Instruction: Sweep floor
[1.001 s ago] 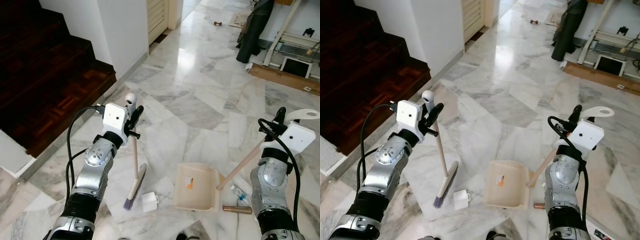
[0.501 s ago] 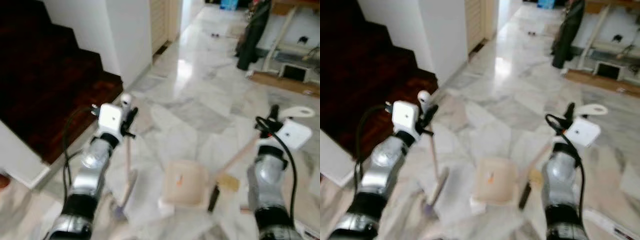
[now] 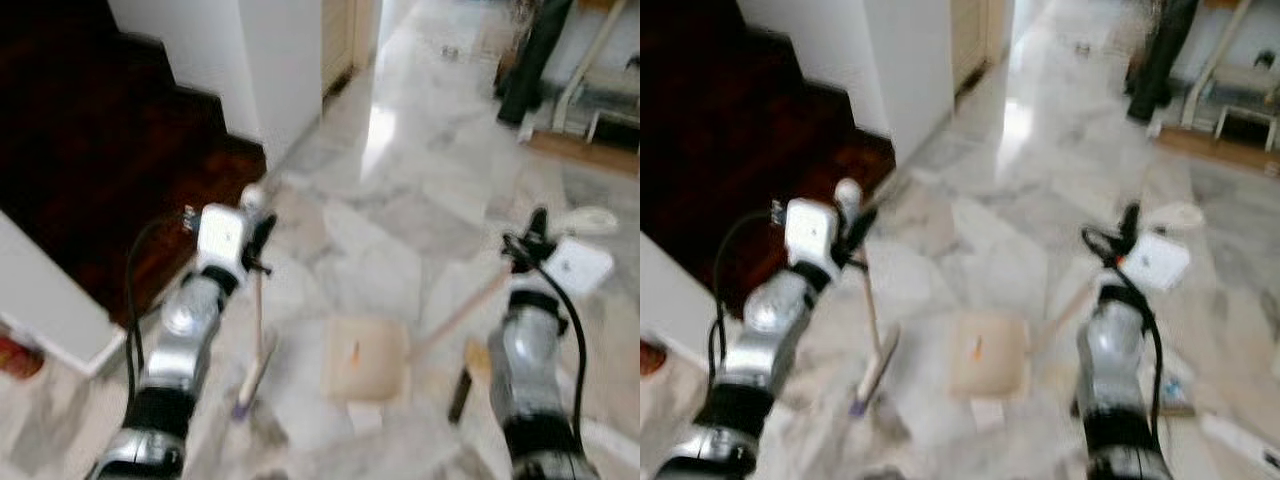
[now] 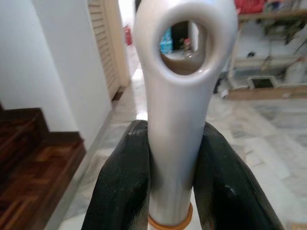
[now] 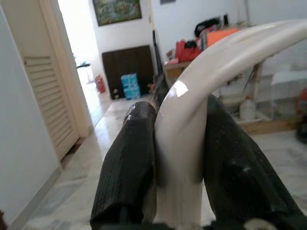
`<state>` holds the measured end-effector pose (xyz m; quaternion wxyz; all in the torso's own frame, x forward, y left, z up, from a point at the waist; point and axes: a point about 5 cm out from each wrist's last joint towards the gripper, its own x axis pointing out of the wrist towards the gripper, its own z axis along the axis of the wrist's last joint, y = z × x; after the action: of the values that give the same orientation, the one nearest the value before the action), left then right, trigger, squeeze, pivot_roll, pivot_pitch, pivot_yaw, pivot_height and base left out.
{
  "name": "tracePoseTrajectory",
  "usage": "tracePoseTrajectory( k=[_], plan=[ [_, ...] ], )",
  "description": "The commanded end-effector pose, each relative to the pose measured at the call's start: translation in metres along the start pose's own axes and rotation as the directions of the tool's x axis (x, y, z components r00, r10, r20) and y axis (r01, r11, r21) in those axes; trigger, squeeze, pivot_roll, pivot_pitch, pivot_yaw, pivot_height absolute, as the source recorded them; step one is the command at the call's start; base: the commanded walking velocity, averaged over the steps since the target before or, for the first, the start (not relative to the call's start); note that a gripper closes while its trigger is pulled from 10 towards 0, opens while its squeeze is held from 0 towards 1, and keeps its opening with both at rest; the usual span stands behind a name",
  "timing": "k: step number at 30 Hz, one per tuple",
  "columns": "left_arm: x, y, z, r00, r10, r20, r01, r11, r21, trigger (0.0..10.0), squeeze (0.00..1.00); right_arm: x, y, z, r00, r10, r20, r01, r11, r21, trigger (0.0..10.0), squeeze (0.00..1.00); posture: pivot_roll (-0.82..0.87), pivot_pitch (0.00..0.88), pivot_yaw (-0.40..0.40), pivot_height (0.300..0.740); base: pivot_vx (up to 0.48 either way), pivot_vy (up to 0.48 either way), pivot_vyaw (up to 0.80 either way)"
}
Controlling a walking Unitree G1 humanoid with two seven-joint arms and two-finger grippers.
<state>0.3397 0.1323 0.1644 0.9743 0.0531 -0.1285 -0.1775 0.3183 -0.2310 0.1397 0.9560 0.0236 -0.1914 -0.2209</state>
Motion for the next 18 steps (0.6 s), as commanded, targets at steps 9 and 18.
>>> tracePoseTrajectory(
  k=[9,18],
  plan=[
    [0.0017,0.0037,0.0091,0.999,0.000,0.042,-0.001,1.000,0.017,10.0,0.00,0.0017,0.0051,0.0066,0.999,0.019,0.026,-0.019,1.000,0.012,10.0,0.00,0.15,0.105,-0.002,0.740,0.000,0.401,-0.43],
    [0.0013,0.0036,0.0094,0.999,-0.001,0.048,0.000,1.000,0.024,10.0,0.00,0.0007,0.0063,0.0043,1.000,0.023,0.012,-0.023,1.000,0.013,10.0,0.00,0.15,0.106,-0.004,0.740,0.000,0.125,-0.73]
  ],
)
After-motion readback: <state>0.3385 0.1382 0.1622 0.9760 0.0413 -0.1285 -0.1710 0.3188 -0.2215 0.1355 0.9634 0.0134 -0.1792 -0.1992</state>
